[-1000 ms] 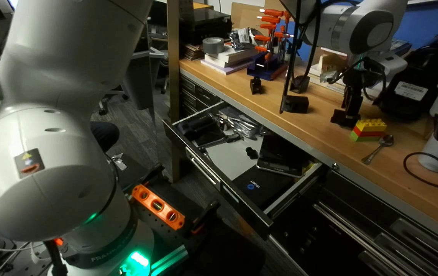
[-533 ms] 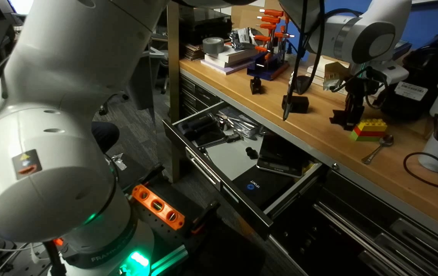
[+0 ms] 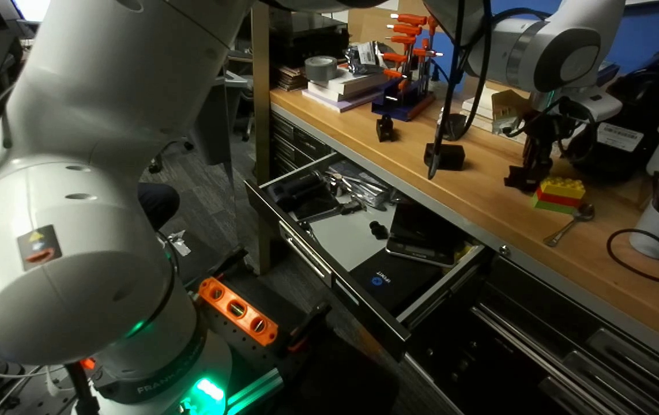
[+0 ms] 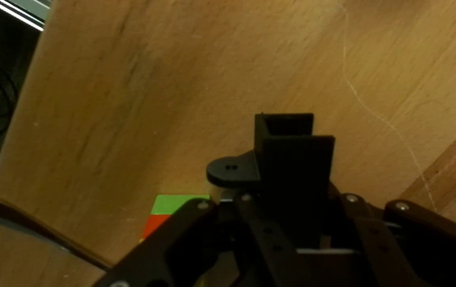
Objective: Put the black objects inside the drawer and close it
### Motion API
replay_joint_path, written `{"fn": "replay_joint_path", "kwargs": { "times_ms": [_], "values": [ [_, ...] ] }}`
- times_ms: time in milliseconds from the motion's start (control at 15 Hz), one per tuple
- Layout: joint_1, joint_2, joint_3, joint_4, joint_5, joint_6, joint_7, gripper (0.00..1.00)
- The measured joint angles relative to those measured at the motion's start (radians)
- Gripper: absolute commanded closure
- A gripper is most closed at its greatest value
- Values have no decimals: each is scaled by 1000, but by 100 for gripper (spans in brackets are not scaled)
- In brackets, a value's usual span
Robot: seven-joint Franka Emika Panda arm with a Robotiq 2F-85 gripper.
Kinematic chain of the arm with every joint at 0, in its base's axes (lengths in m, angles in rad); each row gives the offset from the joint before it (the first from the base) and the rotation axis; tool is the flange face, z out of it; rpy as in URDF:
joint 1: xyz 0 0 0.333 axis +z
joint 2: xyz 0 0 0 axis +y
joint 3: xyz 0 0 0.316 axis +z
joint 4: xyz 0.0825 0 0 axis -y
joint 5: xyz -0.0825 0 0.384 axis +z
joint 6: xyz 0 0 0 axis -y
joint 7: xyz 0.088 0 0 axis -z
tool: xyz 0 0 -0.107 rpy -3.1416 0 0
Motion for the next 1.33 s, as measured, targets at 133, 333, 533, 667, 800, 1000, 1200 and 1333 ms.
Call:
{"fn": "replay_joint_path", "kwargs": {
  "times_ms": [133,333,533,667,800,1000,1200,1333],
  "values": [
    [-1,-3,2,-5,1,0,-49,79],
    [-5,-38,16,-57,13,0,-175,79],
    [-5,-127,38,-187,38,0,-309,79],
    [-4,-193,58,-283,58,-1,-397,79],
    [-2,-260,80,-381,76,-1,-481,79],
    [10,-364,110,-532,99,-4,-586,79],
    [40,-456,131,-705,110,-4,-639,79],
    [66,-486,138,-822,112,16,-646,79]
  ]
}}
